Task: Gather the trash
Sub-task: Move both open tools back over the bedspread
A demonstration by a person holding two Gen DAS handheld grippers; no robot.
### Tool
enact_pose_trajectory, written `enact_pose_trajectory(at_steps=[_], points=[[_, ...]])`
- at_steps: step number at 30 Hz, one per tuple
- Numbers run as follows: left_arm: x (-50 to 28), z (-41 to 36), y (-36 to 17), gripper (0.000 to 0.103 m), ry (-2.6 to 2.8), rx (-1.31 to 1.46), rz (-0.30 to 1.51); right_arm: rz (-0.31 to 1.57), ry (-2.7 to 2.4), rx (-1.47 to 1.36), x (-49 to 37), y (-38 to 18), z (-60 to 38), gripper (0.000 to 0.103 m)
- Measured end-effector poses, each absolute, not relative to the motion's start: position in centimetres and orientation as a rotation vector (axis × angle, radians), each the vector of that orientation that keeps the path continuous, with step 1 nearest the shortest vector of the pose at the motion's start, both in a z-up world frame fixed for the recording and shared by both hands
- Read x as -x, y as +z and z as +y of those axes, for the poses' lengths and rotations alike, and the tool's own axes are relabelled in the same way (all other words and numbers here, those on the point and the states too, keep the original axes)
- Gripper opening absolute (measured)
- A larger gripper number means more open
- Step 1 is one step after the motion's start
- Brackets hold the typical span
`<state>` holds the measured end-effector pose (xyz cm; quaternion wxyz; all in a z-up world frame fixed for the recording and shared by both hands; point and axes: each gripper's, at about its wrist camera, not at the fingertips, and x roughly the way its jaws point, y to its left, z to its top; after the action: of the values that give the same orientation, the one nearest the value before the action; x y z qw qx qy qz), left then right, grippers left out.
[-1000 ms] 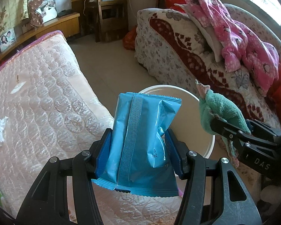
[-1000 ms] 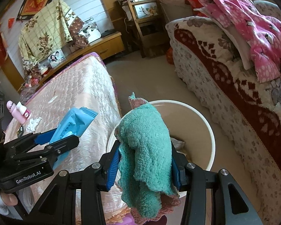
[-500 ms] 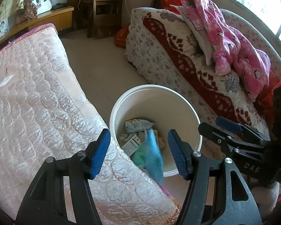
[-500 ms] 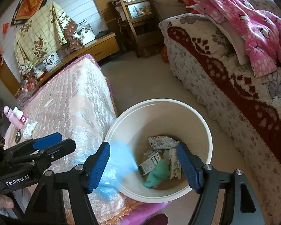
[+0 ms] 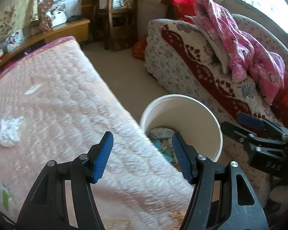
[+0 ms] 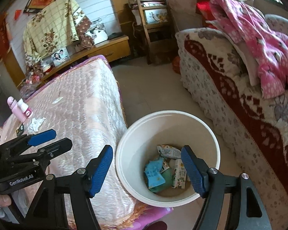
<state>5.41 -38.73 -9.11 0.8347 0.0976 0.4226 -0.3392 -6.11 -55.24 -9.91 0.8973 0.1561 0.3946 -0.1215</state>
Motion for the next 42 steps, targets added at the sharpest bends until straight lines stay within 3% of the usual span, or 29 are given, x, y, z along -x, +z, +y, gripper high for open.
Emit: enact_pose_trajectory(at_steps=[19,42], points=[[-6.8,-27.3,-7.2,0.062,-0.528,-0.137,0.839,0.794,-0.075,-0.199,1.5,-6.6,-44.4,0.074],[-10.2,-7.4,-8.8,0.062,-0.196,-0.055,0.869,0.872,0.17,-0.125,-5.8,-9.0,-30.2,0.076]])
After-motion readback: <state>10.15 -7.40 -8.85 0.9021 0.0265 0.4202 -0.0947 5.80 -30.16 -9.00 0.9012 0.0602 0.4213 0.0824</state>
